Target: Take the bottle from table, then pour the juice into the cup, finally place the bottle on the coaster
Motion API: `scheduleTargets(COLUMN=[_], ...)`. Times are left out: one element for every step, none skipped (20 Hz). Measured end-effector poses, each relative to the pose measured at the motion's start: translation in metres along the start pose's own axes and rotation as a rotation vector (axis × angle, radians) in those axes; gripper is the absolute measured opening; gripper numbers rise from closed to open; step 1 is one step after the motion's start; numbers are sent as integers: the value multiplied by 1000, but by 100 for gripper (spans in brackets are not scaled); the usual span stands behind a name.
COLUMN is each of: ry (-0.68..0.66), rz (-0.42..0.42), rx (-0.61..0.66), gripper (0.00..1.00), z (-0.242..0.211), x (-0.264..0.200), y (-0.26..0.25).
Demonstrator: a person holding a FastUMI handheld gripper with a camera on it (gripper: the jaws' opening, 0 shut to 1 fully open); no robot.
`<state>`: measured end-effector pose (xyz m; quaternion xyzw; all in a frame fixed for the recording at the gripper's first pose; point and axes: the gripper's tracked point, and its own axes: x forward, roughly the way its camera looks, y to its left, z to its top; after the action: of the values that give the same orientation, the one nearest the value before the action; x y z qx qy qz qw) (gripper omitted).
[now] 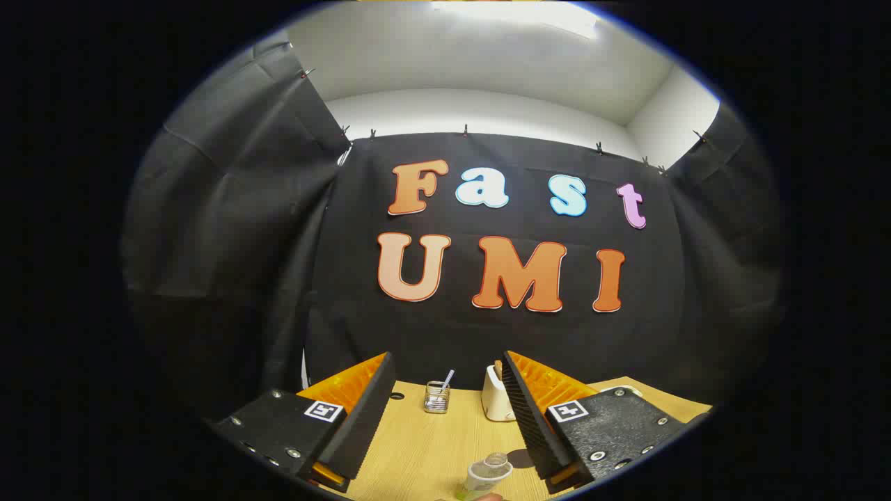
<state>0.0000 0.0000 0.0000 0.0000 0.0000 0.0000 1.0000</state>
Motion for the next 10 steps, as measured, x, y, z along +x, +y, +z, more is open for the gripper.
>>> scheduleTargets(ry=[-5,-12,-15,-19,-20,-22,-23,-22,-23,-24], rz=[1,2,2,1,-2,-3,-4,-7,-11,-14], rx=[3,6,11,13,16,19,22,24,24,25], gripper=[91,91,91,91,91,91,91,91,91,91], z=[3,5,7,8,10,12,12,13,14,15], x=[0,-1,-2,-1,-1,0,-1,-1,-1,-2], y=[-1,-3,-4,-5,-8,-9,-10,-12,-14,-15])
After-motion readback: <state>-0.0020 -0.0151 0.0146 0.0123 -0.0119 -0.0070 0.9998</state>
